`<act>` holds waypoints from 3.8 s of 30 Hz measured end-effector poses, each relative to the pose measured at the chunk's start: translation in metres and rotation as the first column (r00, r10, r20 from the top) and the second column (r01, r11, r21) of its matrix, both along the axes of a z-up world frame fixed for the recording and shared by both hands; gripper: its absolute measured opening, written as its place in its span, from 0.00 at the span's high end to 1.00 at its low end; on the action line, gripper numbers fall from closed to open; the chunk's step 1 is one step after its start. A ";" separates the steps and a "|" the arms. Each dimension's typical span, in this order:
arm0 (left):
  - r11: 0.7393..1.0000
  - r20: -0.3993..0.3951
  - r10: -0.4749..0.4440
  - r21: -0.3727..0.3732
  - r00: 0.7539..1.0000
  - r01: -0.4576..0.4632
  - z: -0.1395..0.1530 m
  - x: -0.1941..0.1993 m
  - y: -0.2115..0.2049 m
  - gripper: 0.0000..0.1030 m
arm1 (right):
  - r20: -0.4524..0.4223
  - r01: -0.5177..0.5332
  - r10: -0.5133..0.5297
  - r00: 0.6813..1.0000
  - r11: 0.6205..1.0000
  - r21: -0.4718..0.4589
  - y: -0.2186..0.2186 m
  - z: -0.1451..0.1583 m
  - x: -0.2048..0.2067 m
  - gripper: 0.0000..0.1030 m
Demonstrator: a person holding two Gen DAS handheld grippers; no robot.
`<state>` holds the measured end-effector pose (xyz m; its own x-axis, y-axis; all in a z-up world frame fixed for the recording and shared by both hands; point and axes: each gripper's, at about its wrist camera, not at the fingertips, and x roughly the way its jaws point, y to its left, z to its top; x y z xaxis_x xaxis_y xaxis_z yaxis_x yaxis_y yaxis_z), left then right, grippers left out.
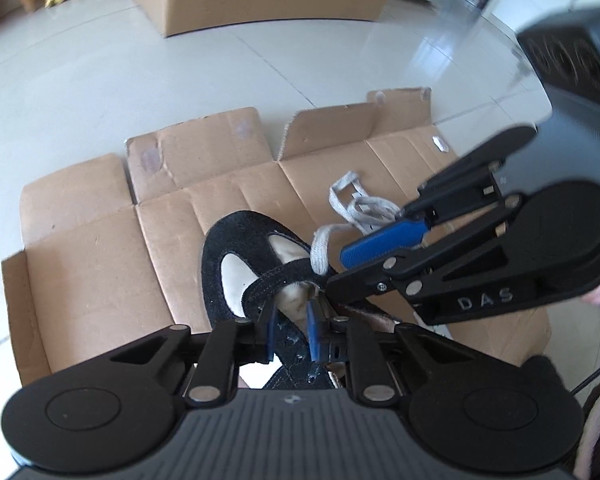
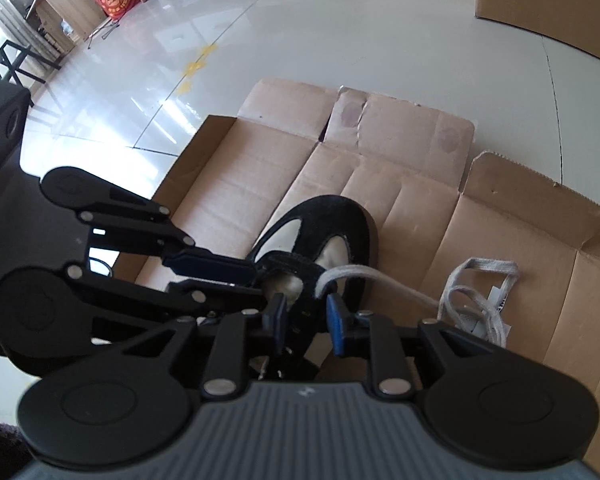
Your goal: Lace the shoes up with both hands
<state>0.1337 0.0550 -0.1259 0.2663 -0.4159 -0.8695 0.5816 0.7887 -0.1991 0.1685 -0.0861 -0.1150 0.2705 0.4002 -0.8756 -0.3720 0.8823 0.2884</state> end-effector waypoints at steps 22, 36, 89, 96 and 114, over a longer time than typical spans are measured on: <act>0.988 0.089 -0.118 0.106 0.989 0.108 -0.024 -0.015 -0.006 0.31 | 0.101 -0.042 0.055 0.993 0.990 -0.132 0.001 0.006 -0.008 0.11; 0.961 0.214 -0.235 0.195 0.948 0.194 -0.025 -0.029 -0.022 0.13 | 0.280 -0.111 0.157 0.947 0.978 -0.175 0.002 0.012 -0.024 0.00; 0.948 0.167 -0.316 0.106 0.934 0.302 -0.023 -0.022 -0.024 0.83 | -0.044 -0.133 0.133 0.990 0.991 0.000 -0.006 0.000 -0.002 0.90; 0.982 0.125 -0.186 -0.013 0.974 0.190 -0.027 -0.015 -0.016 0.83 | -0.046 -0.131 0.131 0.990 0.991 0.011 -0.005 -0.001 -0.002 0.90; 0.996 0.192 -0.055 -0.053 0.980 0.066 -0.030 -0.020 -0.022 0.99 | -0.047 -0.115 0.116 0.992 0.993 0.028 -0.015 -0.004 -0.003 0.87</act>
<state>0.1139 0.0331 -0.1554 0.3975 -0.4852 -0.7789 0.6596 0.7412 -0.1251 0.1654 -0.1013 -0.1188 0.1787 0.4488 -0.8756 -0.4560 0.8263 0.3305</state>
